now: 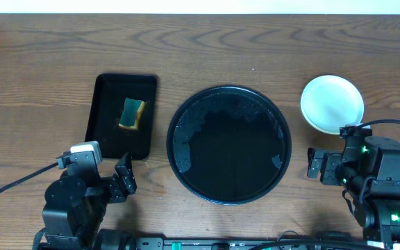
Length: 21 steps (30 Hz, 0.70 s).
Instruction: Clean dirty plates on tray and stack at the side
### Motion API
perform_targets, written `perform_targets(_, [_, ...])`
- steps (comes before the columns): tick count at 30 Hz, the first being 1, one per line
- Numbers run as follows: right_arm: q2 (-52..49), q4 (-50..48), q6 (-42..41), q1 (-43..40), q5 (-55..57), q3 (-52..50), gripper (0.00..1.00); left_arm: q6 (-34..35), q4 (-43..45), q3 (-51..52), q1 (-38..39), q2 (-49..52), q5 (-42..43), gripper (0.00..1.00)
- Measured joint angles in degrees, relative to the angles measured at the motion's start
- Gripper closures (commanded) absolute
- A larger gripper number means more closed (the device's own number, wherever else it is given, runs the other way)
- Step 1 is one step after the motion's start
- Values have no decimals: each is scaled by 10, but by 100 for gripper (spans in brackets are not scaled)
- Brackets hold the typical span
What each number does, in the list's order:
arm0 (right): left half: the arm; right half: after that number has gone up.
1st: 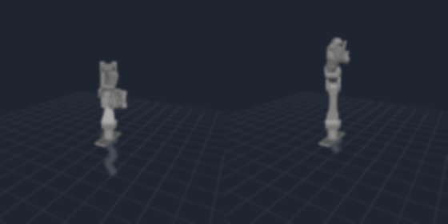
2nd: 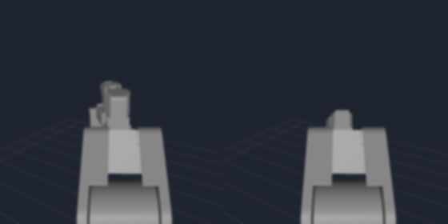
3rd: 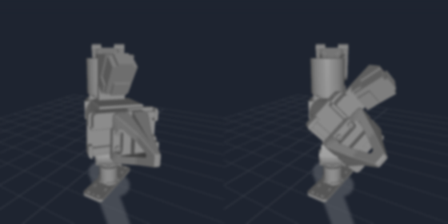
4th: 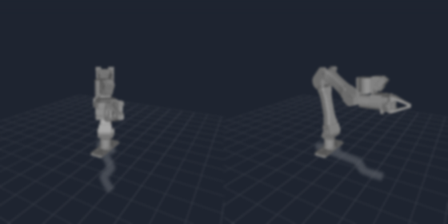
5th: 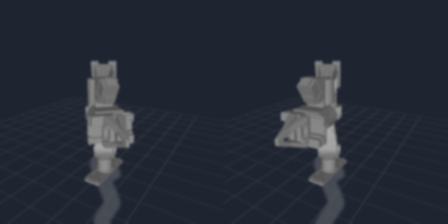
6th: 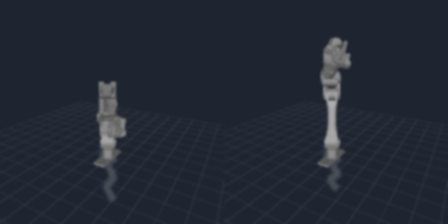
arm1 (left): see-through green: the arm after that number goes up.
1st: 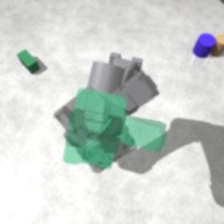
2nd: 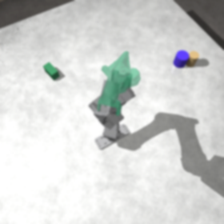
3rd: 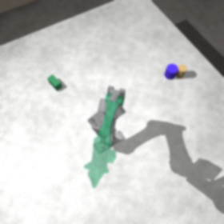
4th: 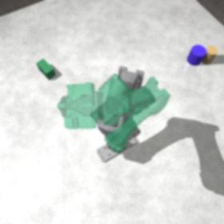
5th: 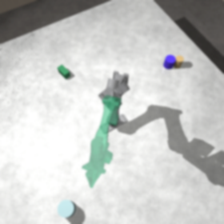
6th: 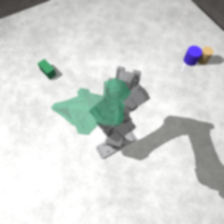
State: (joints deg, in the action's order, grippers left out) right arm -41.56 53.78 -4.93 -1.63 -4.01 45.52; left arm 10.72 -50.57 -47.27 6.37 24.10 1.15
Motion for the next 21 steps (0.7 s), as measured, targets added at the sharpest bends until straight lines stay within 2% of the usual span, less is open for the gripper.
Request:
perform_targets(8, [6, 4, 0, 0, 0, 0, 1, 0, 0, 0, 0, 0, 0, 15])
perform_targets(12, [43, -21, 8, 0, 8, -14, 1, 0, 0, 0, 0, 0, 0, 15])
perform_targets(16, [120, -132, 12, 2, 10, -64, 1, 0, 0, 0, 0, 0, 0, 15])
perform_targets(21, [253, -305, 16, 31, 12, -189, 1, 0, 0, 2, 0, 0, 0, 15])
